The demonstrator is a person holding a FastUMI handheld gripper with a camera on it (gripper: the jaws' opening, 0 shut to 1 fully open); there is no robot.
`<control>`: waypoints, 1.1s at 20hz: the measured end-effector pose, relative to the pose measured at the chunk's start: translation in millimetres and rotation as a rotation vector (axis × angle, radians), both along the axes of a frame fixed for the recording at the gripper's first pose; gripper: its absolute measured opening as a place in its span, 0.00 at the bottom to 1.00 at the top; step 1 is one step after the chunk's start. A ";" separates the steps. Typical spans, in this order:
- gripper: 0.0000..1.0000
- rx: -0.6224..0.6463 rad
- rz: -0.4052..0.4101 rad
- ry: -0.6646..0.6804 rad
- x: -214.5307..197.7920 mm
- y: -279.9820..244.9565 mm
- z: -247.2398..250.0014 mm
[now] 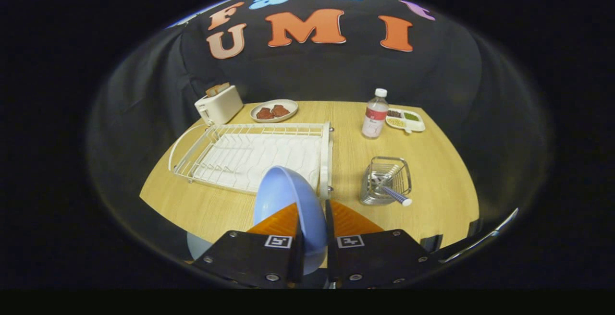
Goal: Take the plate from the dish rack, then take the spoon from the basket and place it into the plate.
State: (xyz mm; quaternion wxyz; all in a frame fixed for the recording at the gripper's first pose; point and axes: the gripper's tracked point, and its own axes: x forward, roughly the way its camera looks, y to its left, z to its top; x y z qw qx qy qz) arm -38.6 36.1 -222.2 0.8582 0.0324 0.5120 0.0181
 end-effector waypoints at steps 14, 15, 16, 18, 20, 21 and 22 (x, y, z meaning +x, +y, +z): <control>0.20 0.256 -0.133 0.029 -32.9 8.2 -64.9; 0.20 0.275 -0.139 0.029 -35.1 9.8 -69.3; 0.20 0.294 -0.149 0.028 -35.9 11.7 -73.2; 0.20 0.321 -0.162 0.019 -38.0 14.9 -78.6; 0.20 0.323 -0.167 0.010 -40.8 12.8 -82.7; 0.21 0.302 -0.173 0.000 -40.2 8.8 -85.1; 0.22 0.271 -0.182 -0.013 -39.3 1.2 -87.6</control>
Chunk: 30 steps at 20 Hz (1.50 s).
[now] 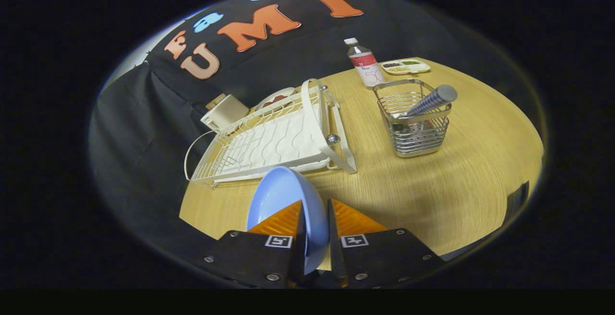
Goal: Take the plate from the dish rack, then take the spoon from the basket and place it into the plate.
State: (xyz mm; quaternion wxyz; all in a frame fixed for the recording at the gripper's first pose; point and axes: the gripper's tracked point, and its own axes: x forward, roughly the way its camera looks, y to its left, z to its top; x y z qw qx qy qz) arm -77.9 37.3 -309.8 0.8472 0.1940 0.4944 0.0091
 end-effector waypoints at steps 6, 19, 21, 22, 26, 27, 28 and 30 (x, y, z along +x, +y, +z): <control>0.29 -0.066 -0.090 -0.157 17.7 -24.8 14.7; 0.73 -0.498 -0.105 -0.492 45.5 -101.0 68.5; 0.72 -0.535 -0.122 -0.525 52.1 -108.4 74.7; 0.72 -0.547 -0.138 -0.541 55.1 -112.9 75.1; 0.52 -0.540 -0.178 -0.537 65.1 -120.7 63.3; 0.43 -0.542 -0.187 -0.542 66.9 -123.2 63.7; 0.38 -0.547 -0.195 -0.547 68.5 -124.5 64.6; 0.25 -0.540 -0.198 -0.525 67.4 -124.0 57.7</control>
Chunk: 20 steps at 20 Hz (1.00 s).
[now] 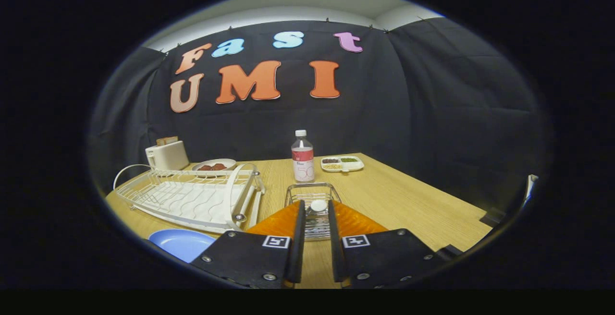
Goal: Take the plate from the dish rack, then take the spoon from the basket and place it into the plate.
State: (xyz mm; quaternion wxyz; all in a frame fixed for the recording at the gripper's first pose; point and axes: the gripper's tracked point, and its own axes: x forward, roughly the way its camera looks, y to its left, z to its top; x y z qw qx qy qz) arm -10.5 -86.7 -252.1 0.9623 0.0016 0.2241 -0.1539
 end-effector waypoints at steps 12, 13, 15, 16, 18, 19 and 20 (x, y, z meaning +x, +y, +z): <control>0.09 0.048 0.026 -0.033 9.3 10.1 31.3; 0.09 0.053 0.026 -0.040 9.5 10.5 36.9; 0.09 0.052 0.021 -0.055 8.1 9.2 48.3; 0.09 0.049 0.020 -0.061 5.9 8.1 54.2; 0.09 0.048 0.025 -0.072 -0.3 10.0 67.6; 0.09 0.050 0.033 -0.081 -3.3 11.6 74.3; 0.09 0.050 0.043 -0.092 -6.0 13.7 82.3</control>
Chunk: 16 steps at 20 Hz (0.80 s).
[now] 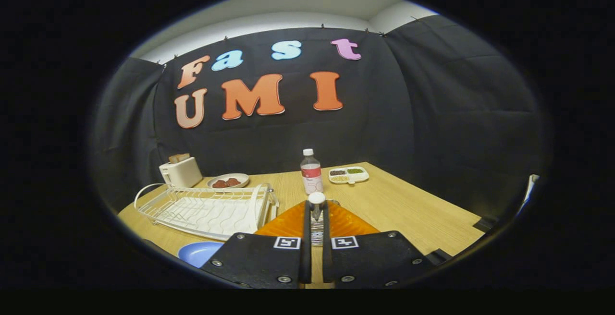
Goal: Take the plate from the dish rack, then take the spoon from the basket and place it into the plate.
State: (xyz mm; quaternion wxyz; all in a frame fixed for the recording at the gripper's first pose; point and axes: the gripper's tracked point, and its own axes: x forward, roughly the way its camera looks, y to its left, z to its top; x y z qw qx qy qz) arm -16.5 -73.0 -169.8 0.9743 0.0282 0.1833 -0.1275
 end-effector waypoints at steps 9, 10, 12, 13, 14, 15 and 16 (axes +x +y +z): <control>0.09 0.094 0.149 -0.028 -36.6 35.2 36.5; 0.09 0.107 0.166 -0.026 -41.2 39.1 35.6; 0.09 0.111 0.195 -0.015 -49.2 45.3 33.9; 0.09 0.108 0.211 -0.016 -52.0 48.5 33.4; 0.09 0.108 0.232 -0.012 -56.5 54.7 31.7; 0.09 0.116 0.256 -0.008 -59.4 61.5 29.8; 0.09 0.127 0.281 -0.003 -60.6 69.9 26.5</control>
